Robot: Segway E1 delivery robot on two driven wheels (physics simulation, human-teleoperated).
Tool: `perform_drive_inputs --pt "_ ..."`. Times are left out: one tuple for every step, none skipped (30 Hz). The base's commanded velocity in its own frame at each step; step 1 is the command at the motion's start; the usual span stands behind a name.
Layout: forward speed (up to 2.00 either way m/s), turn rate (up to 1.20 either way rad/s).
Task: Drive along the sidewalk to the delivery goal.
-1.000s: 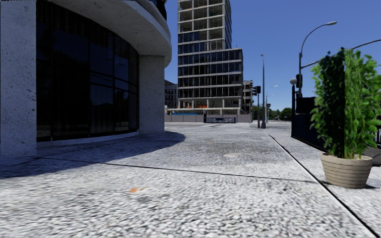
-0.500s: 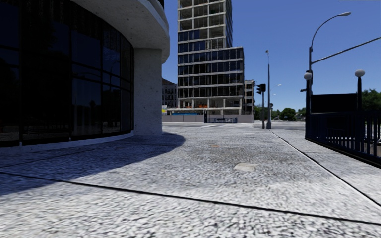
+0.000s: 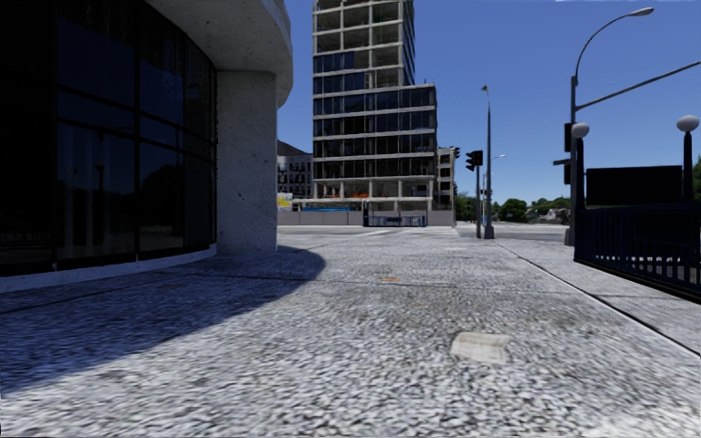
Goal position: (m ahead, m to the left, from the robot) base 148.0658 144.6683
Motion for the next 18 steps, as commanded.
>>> perform_drive_inputs --pt "2.00 -0.32" --pt "2.00 -0.33" --pt "2.00 -0.33" --pt "2.00 -0.33" --pt "2.00 -0.33" --pt "2.00 -0.33" --pt "2.00 -0.33" --pt "2.00 -0.33" --pt "2.00 -0.33" --pt "2.00 -0.33" --pt "2.00 -0.33" --pt "2.00 -0.33" --pt "2.00 -0.33" --pt "2.00 -0.33" --pt "2.00 -0.33" --pt "2.00 -0.33" --pt "2.00 -0.33" --pt "2.00 -0.33"
